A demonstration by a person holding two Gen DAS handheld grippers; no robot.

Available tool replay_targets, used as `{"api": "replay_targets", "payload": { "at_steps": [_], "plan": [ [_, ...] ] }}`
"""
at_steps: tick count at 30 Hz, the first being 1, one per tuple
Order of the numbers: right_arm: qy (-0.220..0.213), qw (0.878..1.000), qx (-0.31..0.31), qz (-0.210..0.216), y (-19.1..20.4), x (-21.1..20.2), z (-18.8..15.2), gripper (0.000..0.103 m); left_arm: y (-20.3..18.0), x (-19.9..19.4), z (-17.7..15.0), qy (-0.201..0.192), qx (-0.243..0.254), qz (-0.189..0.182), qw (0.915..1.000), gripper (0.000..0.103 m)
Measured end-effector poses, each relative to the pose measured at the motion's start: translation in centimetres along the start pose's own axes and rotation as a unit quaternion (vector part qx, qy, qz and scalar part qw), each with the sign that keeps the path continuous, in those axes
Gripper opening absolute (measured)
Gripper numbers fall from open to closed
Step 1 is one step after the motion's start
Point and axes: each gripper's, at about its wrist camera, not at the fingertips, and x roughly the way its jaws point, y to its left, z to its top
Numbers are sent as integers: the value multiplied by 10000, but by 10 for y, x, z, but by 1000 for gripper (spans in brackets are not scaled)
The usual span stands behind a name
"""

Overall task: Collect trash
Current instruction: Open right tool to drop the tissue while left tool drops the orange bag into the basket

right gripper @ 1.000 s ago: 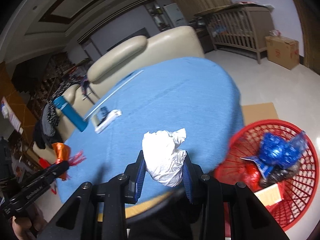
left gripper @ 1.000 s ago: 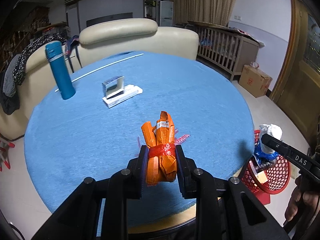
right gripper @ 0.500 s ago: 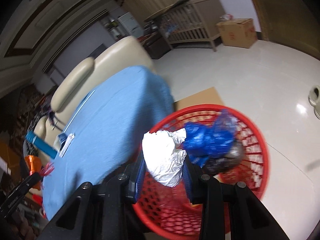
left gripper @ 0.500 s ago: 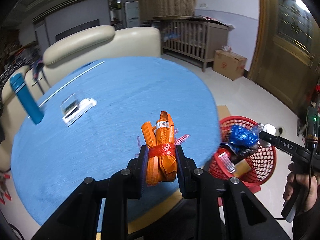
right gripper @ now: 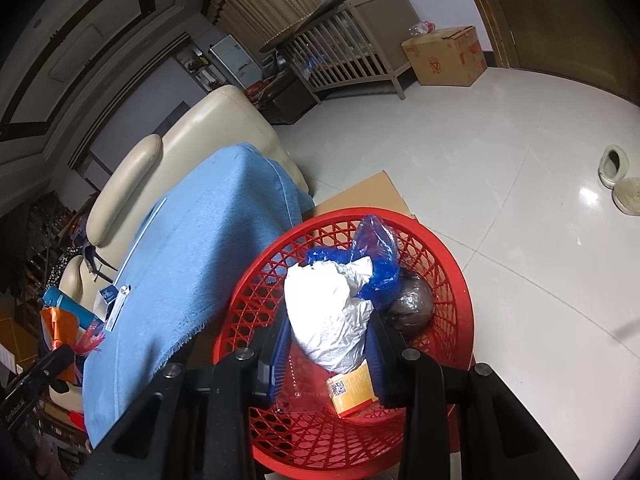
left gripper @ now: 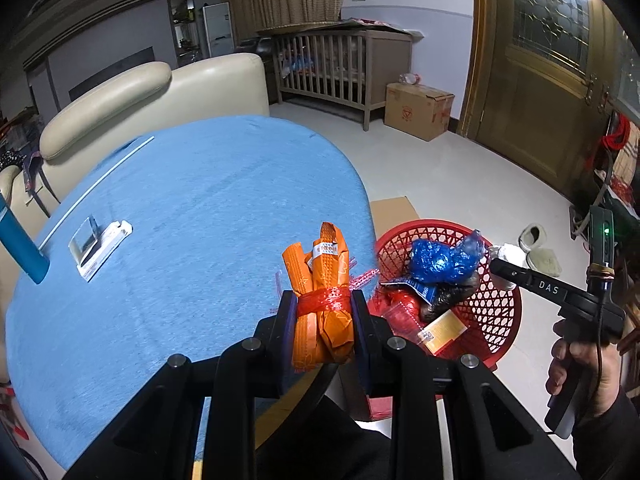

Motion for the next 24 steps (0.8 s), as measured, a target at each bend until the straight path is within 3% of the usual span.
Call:
{"api": "replay_targets", "payload": {
  "at_steps": [9,10,11,12,24],
  "plan": [
    [143,9999,-7,-45,3,7,-4,39,-14,1,5,-13,185,-93,9998,28],
    [193,9997,76,-112,0,9,-3,48,-16,1,5,-13,206,-104,9997,28],
    [231,9995,173,-151,-3,11,-3,71,-17,1,5,-7,231,-118,9997,28],
    [248,9990,322,-206,-7,13,-2,78,-18,1,5,0,243,-126,9996,28],
    [-273,9986,461,-12,-11,-18,10,80,-43,17,15,177,498,-304,9981,28]
  ]
}}
